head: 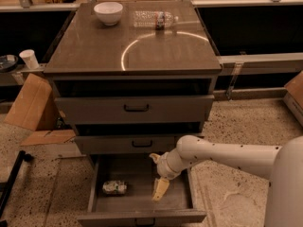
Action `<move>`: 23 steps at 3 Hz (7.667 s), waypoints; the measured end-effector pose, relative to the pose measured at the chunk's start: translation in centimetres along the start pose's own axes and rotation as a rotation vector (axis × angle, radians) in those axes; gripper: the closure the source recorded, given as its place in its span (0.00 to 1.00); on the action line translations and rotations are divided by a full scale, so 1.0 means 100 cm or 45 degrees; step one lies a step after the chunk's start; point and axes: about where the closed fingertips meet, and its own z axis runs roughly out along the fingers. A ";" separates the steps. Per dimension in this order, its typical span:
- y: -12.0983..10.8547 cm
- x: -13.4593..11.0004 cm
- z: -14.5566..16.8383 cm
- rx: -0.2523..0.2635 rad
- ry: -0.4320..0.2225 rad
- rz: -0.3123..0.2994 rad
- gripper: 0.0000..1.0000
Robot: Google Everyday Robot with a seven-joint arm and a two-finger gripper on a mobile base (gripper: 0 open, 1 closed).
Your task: Pick 7up can from bottom drawer and place on counter
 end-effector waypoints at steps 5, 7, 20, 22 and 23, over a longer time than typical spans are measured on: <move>-0.067 0.014 0.164 0.082 -0.117 0.003 0.00; -0.073 0.023 0.201 0.087 -0.171 0.037 0.00; -0.032 0.010 0.217 0.012 -0.367 -0.212 1.00; -0.022 -0.030 0.182 0.021 -0.326 -0.240 1.00; 0.008 -0.078 0.150 -0.018 -0.302 -0.326 1.00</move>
Offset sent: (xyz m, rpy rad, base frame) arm 0.0451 0.0449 -0.1106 0.0222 0.0054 -0.0356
